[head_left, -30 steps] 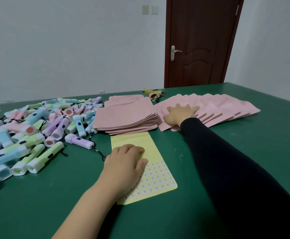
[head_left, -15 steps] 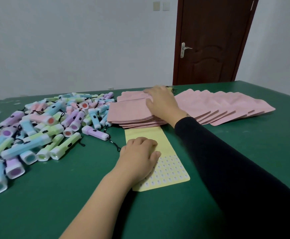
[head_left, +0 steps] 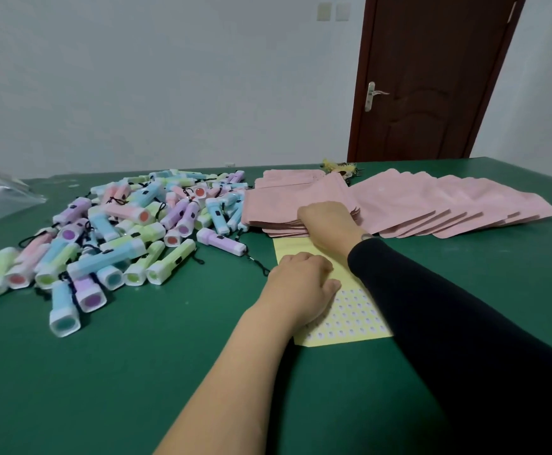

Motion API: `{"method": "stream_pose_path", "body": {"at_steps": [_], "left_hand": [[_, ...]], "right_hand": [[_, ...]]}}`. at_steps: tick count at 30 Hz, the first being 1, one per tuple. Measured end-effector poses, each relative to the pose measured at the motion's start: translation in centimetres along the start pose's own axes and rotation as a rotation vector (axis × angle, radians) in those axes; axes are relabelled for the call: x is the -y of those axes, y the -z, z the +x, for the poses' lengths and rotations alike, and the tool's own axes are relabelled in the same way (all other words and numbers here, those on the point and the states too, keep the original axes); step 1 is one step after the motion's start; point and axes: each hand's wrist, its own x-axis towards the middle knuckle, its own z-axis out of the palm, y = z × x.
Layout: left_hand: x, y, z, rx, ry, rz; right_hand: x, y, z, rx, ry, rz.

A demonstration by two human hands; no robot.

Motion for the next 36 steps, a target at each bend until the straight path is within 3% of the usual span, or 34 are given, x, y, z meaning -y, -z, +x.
{"method": "stream_pose_path", "body": {"at_steps": [6,9,11,13,15,19,22,25,27,29,31,33,36], "left_hand": [[0.2,0.1,0.2,0.006,-0.005,-0.008],[0.4,0.5,0.2,-0.023,0.014,-0.156],[0.7,1.1,0.1,-0.118,0.054,-0.345],[1.1,2.0,0.0,-0.273,0.129,-0.533],[1.5,3.1,-0.1,-0.428,0.207,-0.736],[2.4,4.5,-0.6,-0.638,0.206,-1.086],[3.0,5.0,-0.9,-0.721,0.236,-1.12],[3.2,5.2,-1.0,-0.792,0.299,-1.33],[3.3,5.4,-0.9,-0.836,0.343,-1.415],[3.1,5.2,-0.8,-0.891,0.395,-1.373],[2.9,5.0,-1.0,-0.999,0.451,-1.111],[2.8,4.8,-1.3,-1.051,0.319,-0.704],[2.1,4.7,-1.1,-0.856,0.031,-0.348]], "right_hand": [[-0.1,1.0,-0.2,0.086,-0.08,0.113],[-0.4,2.8,-0.8,0.079,-0.139,0.242],[-1.0,4.7,-1.1,-0.156,-0.246,0.448],[-1.5,6.9,-1.6,-0.45,-0.331,0.811],[-1.8,8.5,-2.4,-0.556,-0.346,1.159],[-0.7,8.9,-4.3,-0.422,-0.35,1.579],[0.2,8.0,-4.8,-0.334,-0.387,1.747],[1.2,6.8,-5.4,-0.125,-0.437,2.166],[2.3,6.1,-6.0,0.038,-0.407,2.323],[3.4,5.9,-6.4,0.1,-0.376,2.354],[4.2,6.0,-6.3,0.068,-0.383,2.386],[4.6,6.3,-6.0,0.028,-0.412,2.444],[4.5,7.0,-5.9,0.056,-0.437,2.596]]}}
